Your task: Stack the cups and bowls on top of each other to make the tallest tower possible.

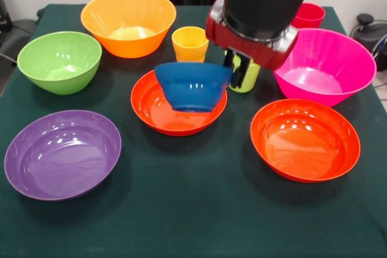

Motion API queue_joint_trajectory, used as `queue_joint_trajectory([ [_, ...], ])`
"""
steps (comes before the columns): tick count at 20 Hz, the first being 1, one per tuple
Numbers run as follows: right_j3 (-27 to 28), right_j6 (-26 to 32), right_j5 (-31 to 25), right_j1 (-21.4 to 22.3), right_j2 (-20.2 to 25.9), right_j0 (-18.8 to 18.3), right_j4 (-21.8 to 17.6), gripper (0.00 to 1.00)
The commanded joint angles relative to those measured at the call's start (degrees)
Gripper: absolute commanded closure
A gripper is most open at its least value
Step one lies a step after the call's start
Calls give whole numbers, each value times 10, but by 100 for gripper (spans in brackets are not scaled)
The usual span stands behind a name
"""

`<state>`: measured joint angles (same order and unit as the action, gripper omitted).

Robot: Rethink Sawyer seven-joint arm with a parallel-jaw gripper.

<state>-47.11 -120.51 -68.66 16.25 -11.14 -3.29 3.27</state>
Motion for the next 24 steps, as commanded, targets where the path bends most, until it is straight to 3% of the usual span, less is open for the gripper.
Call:
queue_joint_trajectory([
  [1,-9,41,71,-33,56,-9,-35,100],
  [5,-20,59,117,-52,68,-18,-35,100],
  [9,-2,80,106,-79,78,-29,-31,100],
  [12,-17,88,118,-75,80,-33,-31,100],
  [19,31,97,105,-109,87,-44,-31,100],
  [24,23,109,132,-109,94,-50,-34,100],
])
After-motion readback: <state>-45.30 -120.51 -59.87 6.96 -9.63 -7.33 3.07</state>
